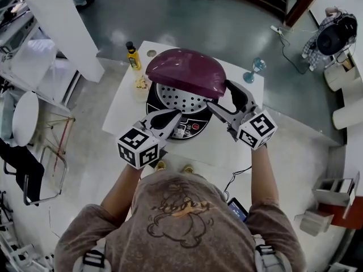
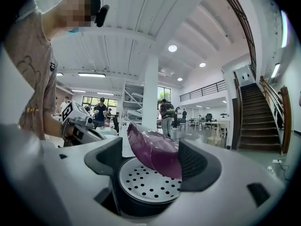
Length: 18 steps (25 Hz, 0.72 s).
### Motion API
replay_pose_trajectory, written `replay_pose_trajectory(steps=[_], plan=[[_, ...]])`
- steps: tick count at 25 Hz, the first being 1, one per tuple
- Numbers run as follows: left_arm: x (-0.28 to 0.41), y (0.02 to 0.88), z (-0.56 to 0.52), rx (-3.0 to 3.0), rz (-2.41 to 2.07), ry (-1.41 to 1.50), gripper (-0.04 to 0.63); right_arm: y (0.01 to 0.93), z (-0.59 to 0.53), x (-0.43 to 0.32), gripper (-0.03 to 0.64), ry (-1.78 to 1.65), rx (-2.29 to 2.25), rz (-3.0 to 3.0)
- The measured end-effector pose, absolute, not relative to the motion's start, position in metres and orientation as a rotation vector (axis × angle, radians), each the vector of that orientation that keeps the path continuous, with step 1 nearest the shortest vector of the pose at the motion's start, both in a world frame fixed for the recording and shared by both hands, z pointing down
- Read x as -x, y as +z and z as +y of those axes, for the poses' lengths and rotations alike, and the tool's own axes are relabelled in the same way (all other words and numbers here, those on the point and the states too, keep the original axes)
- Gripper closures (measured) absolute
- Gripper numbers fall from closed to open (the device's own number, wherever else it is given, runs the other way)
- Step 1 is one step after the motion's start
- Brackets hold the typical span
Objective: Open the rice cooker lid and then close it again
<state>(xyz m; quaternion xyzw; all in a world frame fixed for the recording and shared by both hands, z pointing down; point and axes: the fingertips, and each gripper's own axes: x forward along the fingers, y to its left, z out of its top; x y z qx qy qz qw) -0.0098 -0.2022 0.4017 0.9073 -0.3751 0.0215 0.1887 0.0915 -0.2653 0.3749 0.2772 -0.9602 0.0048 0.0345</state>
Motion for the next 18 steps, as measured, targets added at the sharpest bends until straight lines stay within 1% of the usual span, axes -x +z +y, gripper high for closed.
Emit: replay_pose_trajectory(steps=[8, 18], plan=[[0.018, 0.397, -0.201, -2.553, -1.094, 0.049, 0.575, 0.397, -0.246, -0.088, 0.252, 0.026, -0.835, -2.918], [0.016, 0.371, -0.224, -2.611, -1.128, 0.017, 0.575, 0.402, -0.244, -0.087, 0.261, 0.047, -0.847, -2.920]])
